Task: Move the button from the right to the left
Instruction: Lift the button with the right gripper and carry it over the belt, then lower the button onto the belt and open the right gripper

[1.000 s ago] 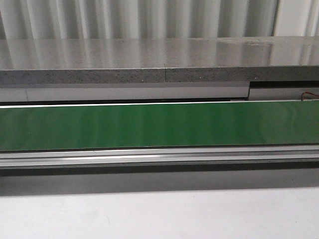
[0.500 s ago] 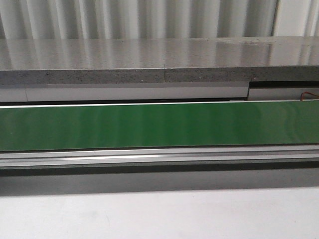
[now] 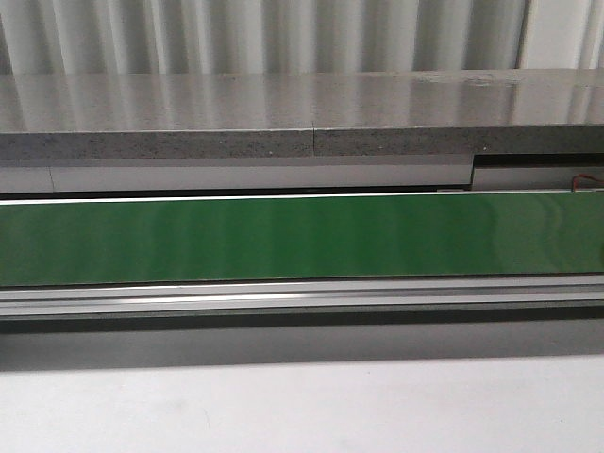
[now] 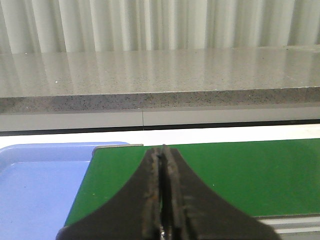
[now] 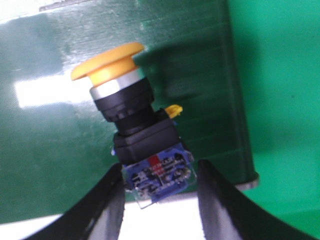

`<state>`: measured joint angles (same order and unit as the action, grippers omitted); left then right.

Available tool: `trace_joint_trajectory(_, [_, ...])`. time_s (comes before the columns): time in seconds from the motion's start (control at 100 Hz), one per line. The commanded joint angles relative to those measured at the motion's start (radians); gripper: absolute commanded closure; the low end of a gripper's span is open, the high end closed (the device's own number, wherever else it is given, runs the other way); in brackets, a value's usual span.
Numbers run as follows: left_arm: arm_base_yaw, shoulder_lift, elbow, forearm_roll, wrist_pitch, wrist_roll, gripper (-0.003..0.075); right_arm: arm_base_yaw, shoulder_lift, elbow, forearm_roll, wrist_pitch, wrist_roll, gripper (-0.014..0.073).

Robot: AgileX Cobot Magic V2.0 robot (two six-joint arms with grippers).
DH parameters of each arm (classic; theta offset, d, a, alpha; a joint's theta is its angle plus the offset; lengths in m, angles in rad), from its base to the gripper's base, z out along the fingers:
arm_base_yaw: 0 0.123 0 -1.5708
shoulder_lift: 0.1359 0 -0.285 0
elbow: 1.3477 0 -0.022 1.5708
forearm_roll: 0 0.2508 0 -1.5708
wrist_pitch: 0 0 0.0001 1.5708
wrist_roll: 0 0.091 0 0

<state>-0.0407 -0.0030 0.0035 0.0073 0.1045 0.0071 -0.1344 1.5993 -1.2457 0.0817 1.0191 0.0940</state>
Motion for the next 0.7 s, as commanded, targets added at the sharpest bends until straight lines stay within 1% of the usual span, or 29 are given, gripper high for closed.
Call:
trace_joint_trajectory(0.0, [0.001, -0.033, 0.039, -0.007, -0.079, -0.001, 0.0741, 0.001, 0.005, -0.022, 0.005, -0.038, 0.011, 0.0365])
trace_joint_trajectory(0.07, [0.001, -0.033, 0.039, -0.007, -0.079, -0.001, 0.0741, 0.001, 0.028, -0.023, 0.009, -0.039, 0.011, 0.0361])
trace_joint_trajectory(0.12, [0.001, -0.033, 0.039, -0.007, -0.079, -0.001, 0.0741, 0.001, 0.034, -0.023, 0.015, -0.037, 0.011, 0.0331])
trace_joint_trajectory(0.17, [0.001, -0.033, 0.039, -0.007, -0.079, -0.001, 0.0741, 0.001, 0.034, -0.023, 0.02, -0.038, 0.011, 0.0273])
trace_joint_trajectory(0.22, [0.001, -0.033, 0.039, -0.007, -0.079, -0.001, 0.0741, 0.001, 0.029, -0.023, 0.023, -0.045, 0.011, 0.0181])
trace_joint_trajectory(0.29, [0.001, -0.033, 0.039, -0.007, -0.079, -0.001, 0.0741, 0.001, 0.019, -0.024, 0.029, -0.047, 0.008, 0.0075])
trace_joint_trajectory(0.34, [0.001, -0.033, 0.039, -0.007, -0.079, -0.001, 0.0741, 0.001, 0.009, -0.024, 0.034, -0.05, -0.004, 0.0036])
trace_joint_trajectory(0.46, [0.001, -0.033, 0.039, -0.007, -0.079, -0.001, 0.0741, 0.008, -0.033, -0.021, 0.063, -0.048, -0.062, 0.0032])
trace_joint_trajectory(0.59, [0.001, -0.033, 0.039, -0.007, -0.079, -0.001, 0.0741, 0.048, -0.104, -0.004, 0.069, -0.045, -0.139, 0.0034])
trace_joint_trajectory(0.66, [0.001, -0.033, 0.039, -0.007, -0.079, -0.001, 0.0741, 0.073, -0.149, 0.021, 0.067, -0.057, -0.166, 0.0071])
trace_joint_trajectory(0.69, [0.001, -0.033, 0.039, -0.007, -0.079, -0.001, 0.0741, 0.083, -0.167, 0.037, 0.066, -0.063, -0.186, 0.0113])
